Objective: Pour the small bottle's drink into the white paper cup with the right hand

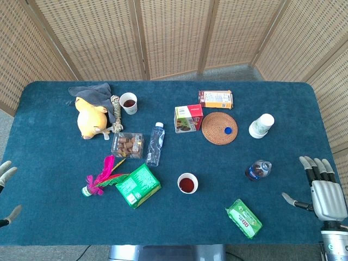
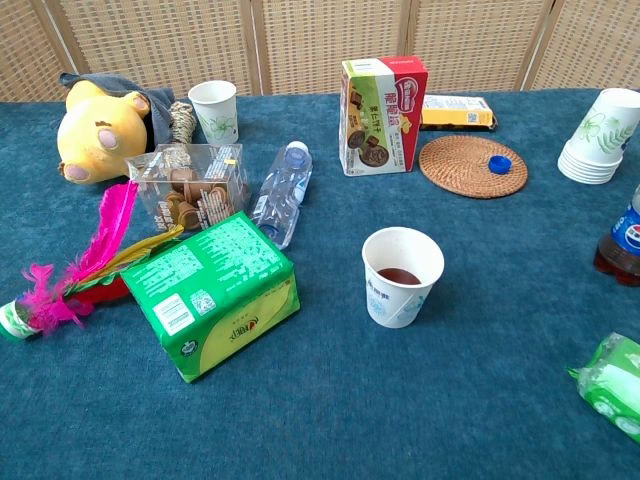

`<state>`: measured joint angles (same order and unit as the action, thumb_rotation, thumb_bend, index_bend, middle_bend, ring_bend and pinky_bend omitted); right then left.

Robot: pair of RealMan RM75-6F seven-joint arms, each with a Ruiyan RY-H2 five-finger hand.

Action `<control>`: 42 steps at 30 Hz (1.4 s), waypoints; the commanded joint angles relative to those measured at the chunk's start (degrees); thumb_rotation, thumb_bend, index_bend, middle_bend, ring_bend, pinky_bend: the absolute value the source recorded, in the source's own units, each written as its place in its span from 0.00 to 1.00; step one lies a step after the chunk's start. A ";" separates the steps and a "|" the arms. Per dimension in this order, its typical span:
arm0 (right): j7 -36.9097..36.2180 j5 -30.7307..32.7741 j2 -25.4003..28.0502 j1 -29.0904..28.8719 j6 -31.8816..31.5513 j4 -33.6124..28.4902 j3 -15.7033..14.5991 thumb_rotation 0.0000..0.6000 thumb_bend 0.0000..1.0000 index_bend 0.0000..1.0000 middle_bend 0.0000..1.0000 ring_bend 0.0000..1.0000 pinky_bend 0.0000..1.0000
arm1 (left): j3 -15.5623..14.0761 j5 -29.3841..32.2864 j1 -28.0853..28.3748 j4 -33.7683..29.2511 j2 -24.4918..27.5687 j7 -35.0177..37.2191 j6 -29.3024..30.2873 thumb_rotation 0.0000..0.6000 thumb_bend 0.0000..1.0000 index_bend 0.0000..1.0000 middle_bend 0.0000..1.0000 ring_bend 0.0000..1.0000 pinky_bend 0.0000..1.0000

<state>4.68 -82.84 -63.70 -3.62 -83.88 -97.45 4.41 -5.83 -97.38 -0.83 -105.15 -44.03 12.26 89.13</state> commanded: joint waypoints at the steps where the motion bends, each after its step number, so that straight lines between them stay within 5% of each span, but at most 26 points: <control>1: -0.16 -0.02 0.01 -0.06 0.15 0.04 -0.06 0.66 0.00 0.00 0.00 0.00 0.00 | -0.01 0.00 0.01 0.01 0.02 0.04 -0.02 1.00 0.37 0.00 0.00 0.00 0.00; 17: -7.20 -0.37 0.29 -1.38 3.17 1.74 -0.30 0.66 0.00 0.00 0.00 0.00 0.00 | 0.02 0.00 0.17 0.21 0.06 0.18 -0.15 1.00 0.37 0.00 0.00 0.00 0.00; 42: -44.26 -3.13 -6.09 -7.10 14.58 25.70 -2.11 0.66 0.00 0.00 0.00 0.00 0.00 | 0.07 0.73 -0.08 -2.07 0.03 -0.34 -0.12 1.00 0.37 0.00 0.00 0.00 0.00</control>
<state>-37.52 -85.38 -68.51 -10.10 -69.85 -73.41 2.58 -5.77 -96.66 -0.90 -107.21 -43.99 11.92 89.02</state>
